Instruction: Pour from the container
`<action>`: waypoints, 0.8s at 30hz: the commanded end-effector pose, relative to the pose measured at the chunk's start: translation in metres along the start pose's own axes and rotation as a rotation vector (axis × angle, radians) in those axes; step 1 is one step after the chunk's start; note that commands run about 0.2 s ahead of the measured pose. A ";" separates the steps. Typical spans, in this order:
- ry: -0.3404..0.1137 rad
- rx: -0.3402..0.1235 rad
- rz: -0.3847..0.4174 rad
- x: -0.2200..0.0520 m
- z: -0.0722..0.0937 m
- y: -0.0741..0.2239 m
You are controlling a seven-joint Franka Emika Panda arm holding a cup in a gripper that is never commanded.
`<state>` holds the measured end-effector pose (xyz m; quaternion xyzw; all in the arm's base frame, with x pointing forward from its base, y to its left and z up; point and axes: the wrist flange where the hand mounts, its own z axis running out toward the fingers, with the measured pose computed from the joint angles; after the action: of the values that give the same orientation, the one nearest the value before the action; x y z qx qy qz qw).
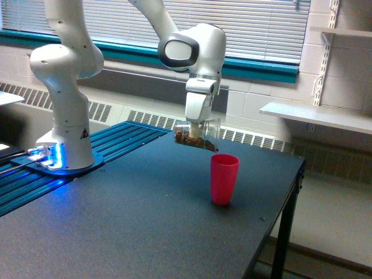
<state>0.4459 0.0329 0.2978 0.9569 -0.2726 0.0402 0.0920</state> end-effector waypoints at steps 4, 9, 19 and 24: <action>-0.012 -0.031 -0.014 0.002 0.001 0.004; -0.013 -0.034 -0.007 0.005 0.000 0.006; -0.020 -0.049 -0.008 0.010 -0.001 0.009; -0.025 -0.055 -0.016 0.009 -0.001 0.007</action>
<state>0.4478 0.0235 0.2994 0.9547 -0.2756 0.0227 0.1101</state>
